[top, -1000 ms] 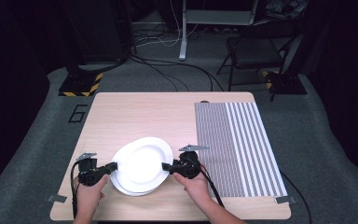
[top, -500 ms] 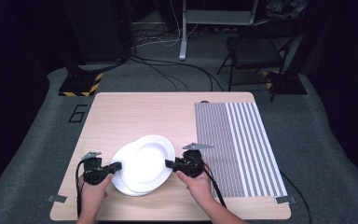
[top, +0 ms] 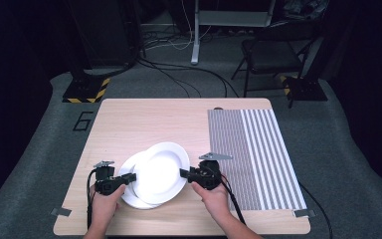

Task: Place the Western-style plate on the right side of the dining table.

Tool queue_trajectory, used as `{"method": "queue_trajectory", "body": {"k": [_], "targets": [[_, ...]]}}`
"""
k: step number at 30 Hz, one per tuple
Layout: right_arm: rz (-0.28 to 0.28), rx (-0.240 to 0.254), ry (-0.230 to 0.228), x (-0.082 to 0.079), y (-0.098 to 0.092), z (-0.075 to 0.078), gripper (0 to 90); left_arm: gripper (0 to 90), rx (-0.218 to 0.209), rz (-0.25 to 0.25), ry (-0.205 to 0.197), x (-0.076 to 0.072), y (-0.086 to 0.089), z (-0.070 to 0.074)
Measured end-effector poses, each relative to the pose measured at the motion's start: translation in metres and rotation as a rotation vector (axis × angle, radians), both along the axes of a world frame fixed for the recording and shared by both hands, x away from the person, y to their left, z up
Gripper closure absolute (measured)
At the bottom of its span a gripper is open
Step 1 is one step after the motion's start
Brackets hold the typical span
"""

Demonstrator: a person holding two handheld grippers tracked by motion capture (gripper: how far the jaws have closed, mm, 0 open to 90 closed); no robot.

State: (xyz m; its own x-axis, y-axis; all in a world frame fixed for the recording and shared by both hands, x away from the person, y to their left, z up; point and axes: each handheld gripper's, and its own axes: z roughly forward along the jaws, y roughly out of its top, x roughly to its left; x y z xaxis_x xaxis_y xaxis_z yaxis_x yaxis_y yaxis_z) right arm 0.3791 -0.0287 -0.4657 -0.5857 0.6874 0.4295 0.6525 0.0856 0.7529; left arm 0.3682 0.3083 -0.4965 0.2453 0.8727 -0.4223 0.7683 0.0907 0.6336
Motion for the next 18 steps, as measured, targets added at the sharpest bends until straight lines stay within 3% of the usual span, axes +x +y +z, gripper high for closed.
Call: {"method": "queue_trajectory", "body": {"k": [6, 14, 18], "targets": [[-0.01, 0.006, -0.008, -0.001, -0.0028, -0.0023, 67.2, 67.3, -0.006, 0.001, -0.009, 0.0, -0.0025, -0.0004], [-0.024, 0.013, -0.006, -0.0017, -0.0059, -0.0057, 66.9, 62.8, -0.081, -0.006, 0.001, 0.0007, 0.0018, -0.0019], [-0.027, 0.02, -0.008, -0.0018, -0.0072, -0.0074, 66.6, 61.3, -0.09, -0.007, 0.005, -0.0007, 0.0016, -0.0016]]}}
